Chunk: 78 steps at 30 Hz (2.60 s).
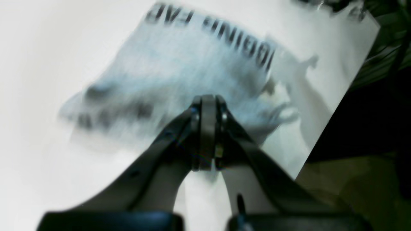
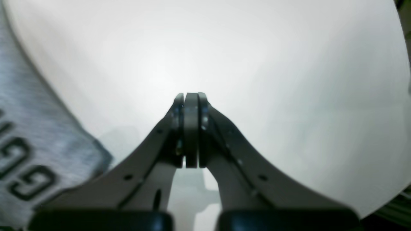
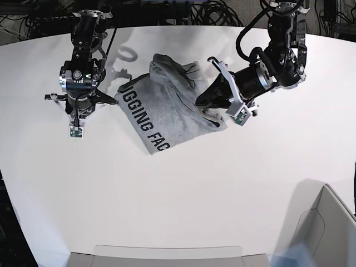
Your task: Fold the T-shirt properly
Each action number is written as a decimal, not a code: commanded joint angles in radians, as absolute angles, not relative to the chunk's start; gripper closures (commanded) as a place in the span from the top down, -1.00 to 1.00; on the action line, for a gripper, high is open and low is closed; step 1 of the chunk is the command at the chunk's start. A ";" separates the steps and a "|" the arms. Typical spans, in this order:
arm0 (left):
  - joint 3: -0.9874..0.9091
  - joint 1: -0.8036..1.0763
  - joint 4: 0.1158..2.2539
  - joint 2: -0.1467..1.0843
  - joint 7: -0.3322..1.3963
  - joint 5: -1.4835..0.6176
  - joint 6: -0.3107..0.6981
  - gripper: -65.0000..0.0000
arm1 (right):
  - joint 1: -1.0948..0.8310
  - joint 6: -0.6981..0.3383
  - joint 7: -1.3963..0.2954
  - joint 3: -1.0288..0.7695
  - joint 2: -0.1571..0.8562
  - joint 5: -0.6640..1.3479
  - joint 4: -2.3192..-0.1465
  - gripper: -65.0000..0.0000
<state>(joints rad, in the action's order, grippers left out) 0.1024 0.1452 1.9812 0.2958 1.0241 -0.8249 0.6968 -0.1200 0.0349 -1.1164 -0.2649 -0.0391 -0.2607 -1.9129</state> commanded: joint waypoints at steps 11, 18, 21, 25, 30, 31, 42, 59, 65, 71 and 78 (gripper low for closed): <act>0.412 0.030 1.874 0.199 0.978 -0.552 0.698 -1.00 | -0.114 0.036 -1.098 -0.271 -0.041 -0.237 -1.900 -1.00; 0.412 0.090 1.845 0.240 0.990 -0.282 0.698 -1.00 | -0.114 0.036 -1.098 -0.272 -0.038 -0.237 -1.906 -1.00; 0.295 0.162 1.900 0.278 0.990 -0.275 0.698 -1.00 | -0.114 0.036 -1.096 -0.272 -0.038 -0.237 -1.906 -1.00; 0.137 0.197 1.900 0.278 0.990 -0.274 0.698 -1.00 | -0.111 0.036 -1.095 -0.271 -0.038 -0.237 -1.905 -1.00; 0.031 0.209 1.977 0.272 0.990 -0.282 0.698 -1.00 | -0.107 0.036 -1.095 -0.268 -0.038 -0.237 -1.906 -1.00; 0.021 0.231 2.029 0.272 0.990 -0.282 0.698 -1.00 | -0.099 0.036 -1.095 -0.269 -0.038 -0.237 -1.906 -1.00; 0.294 0.105 2.040 0.171 0.977 -0.367 0.698 -1.00 | -0.077 0.036 -1.096 -0.463 -0.024 -0.021 -1.900 -1.00; 0.222 0.120 1.882 0.182 0.977 -0.044 0.698 -1.00 | -0.110 0.036 -1.095 -0.476 0.005 -0.002 -1.903 -1.00; 0.148 0.133 1.888 0.183 0.978 0.056 0.698 -1.00 | -0.110 0.036 -1.095 -0.473 0.005 -0.002 -1.902 -1.00; 0.119 0.177 2.052 0.173 0.977 0.019 0.698 -1.00 | -0.110 0.036 -1.093 -0.384 0.005 -0.001 -1.908 -1.00; 0.231 0.173 2.035 0.124 0.912 -0.177 0.698 -1.00 | -0.108 0.036 -1.092 -0.321 0.001 -0.001 -1.908 -1.00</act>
<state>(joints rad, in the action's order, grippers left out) 0.2211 0.1802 2.0239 0.1272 0.9337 -0.1612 0.6960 -0.1196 0.0349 -1.1065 -0.3229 -0.0044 0.0006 -1.8896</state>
